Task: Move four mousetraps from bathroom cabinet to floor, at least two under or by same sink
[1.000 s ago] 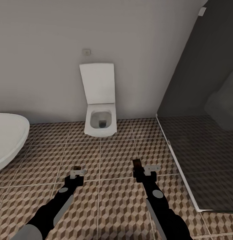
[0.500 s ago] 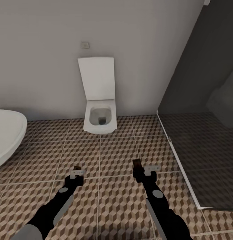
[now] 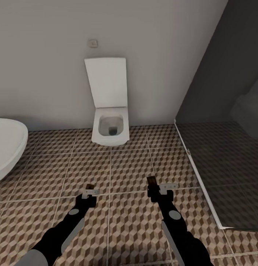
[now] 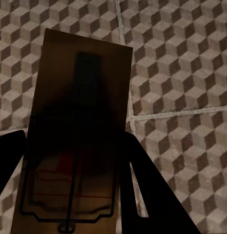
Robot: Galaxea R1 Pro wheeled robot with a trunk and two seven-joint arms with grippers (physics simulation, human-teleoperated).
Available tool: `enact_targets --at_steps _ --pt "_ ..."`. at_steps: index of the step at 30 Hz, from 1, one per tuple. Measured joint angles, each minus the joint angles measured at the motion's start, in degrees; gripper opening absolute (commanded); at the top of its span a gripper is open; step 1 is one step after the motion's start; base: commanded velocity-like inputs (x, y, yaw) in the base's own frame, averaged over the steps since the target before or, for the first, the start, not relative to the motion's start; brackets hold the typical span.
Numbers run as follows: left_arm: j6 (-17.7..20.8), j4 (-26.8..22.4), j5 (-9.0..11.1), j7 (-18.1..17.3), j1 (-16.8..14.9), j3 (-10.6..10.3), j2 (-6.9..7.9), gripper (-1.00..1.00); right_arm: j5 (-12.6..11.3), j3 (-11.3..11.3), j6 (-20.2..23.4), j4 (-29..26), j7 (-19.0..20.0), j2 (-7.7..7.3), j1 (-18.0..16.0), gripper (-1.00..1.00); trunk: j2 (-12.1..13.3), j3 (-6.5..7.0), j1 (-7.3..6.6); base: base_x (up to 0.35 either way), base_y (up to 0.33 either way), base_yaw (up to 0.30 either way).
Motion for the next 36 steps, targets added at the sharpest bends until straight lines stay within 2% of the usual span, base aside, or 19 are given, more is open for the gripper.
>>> enact_targets --at_steps 3,11,27,36 --pt "0.00 -0.17 -0.01 0.00 0.03 -0.72 0.02 -1.00 0.00 0.00 0.00 0.00 0.00 -0.03 0.00 -1.00 0.00 -0.27 0.00 0.000 0.000 0.000" --pt "0.01 -0.17 -0.01 0.00 0.04 -0.95 0.03 -1.00 0.00 0.00 0.00 0.00 0.00 -0.04 0.00 -1.00 0.00 -1.00 -0.01 0.024 0.028 0.000" --pt "0.02 0.01 -0.01 0.01 0.05 -0.96 0.03 -1.00 0.00 0.01 -0.01 0.01 0.00 -0.04 0.00 -1.00 0.00 -2.46 -0.02 0.222 0.173 0.000" --pt "0.00 0.03 -0.01 0.00 0.11 -1.05 -0.03 -1.00 0.00 0.00 0.00 0.00 0.00 -0.04 0.00 -1.00 0.00 -3.23 0.00 0.048 0.032 0.000"
